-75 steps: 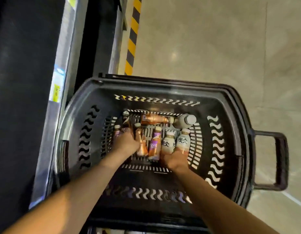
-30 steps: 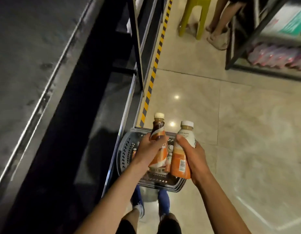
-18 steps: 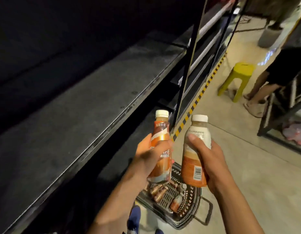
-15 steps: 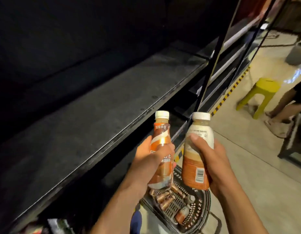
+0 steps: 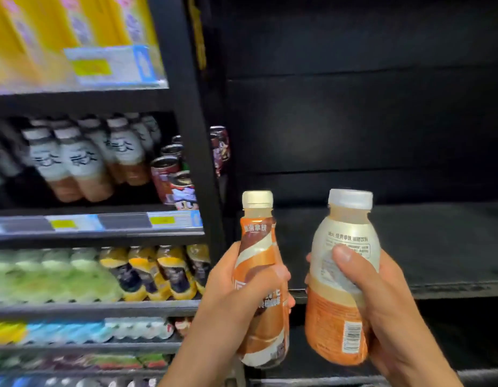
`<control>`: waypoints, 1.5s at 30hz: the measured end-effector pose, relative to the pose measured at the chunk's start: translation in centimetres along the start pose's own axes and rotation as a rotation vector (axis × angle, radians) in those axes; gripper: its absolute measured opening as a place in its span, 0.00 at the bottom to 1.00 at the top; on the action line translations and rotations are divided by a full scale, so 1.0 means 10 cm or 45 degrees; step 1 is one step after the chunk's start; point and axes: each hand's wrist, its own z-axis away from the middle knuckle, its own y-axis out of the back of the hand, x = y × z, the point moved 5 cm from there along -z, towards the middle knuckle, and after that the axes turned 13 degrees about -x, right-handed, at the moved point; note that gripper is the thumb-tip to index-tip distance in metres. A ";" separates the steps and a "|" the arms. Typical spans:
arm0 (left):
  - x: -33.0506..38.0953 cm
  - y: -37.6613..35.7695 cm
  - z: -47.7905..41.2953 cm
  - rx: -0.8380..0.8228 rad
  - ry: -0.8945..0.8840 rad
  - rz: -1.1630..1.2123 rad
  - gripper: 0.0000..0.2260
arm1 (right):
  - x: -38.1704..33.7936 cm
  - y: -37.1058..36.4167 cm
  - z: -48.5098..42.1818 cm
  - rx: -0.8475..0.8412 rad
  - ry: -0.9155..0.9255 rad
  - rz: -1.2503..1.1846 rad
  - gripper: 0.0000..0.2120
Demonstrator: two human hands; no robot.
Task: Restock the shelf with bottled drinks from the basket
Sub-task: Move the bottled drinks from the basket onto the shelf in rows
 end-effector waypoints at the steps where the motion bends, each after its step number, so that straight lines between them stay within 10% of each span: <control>1: 0.07 0.26 0.20 0.095 -0.056 0.021 0.11 | 0.03 -0.29 -0.10 -0.069 -0.007 0.001 0.38; 13: 0.22 2.89 1.74 0.535 -0.188 0.199 0.24 | 0.70 -3.11 -0.77 -0.299 -0.087 -0.019 0.44; 18: 0.30 3.61 1.80 0.498 -0.212 0.110 0.14 | 0.81 -3.66 -1.06 -0.197 -0.047 0.008 0.34; 29: 0.84 5.11 1.00 0.461 -0.151 0.049 0.32 | 0.41 -3.76 -2.17 0.139 0.046 0.284 0.17; 34: 0.76 5.73 0.34 0.604 -0.094 -0.022 0.24 | 0.50 -3.66 -2.60 0.282 0.032 0.275 0.14; 40: 0.68 5.94 -0.18 0.640 -0.133 -0.250 0.14 | 0.72 -3.45 -3.00 0.418 0.071 0.274 0.37; 45: 0.72 6.10 -0.32 0.593 -0.148 -0.475 0.20 | 0.84 -3.31 -3.18 0.389 0.087 0.427 0.36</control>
